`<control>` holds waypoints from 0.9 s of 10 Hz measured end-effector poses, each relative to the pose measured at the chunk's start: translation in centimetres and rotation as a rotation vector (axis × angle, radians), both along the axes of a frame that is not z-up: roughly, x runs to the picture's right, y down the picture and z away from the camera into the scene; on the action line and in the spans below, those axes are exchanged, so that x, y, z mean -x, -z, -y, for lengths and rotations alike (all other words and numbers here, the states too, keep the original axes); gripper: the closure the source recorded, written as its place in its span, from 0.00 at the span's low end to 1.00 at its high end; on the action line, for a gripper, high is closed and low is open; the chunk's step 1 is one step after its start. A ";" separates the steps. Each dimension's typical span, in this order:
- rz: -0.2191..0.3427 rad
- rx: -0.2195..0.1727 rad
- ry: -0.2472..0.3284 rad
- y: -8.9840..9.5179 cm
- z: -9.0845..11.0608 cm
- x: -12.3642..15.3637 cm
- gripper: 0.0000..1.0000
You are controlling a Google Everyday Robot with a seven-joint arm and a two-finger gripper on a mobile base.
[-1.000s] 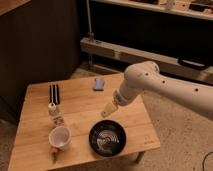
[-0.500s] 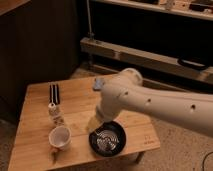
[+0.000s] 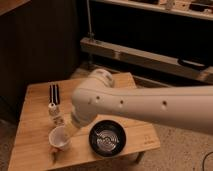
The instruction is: Pick up the ceramic cup
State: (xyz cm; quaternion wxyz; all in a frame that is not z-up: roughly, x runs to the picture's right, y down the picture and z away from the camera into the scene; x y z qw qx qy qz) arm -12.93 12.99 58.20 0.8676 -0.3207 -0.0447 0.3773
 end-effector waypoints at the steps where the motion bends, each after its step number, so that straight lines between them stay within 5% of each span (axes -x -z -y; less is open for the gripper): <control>1: 0.007 0.005 0.005 0.0 0.1 1.1 0.20; 9: -0.048 0.071 0.058 -7.9 -4.0 4.5 0.20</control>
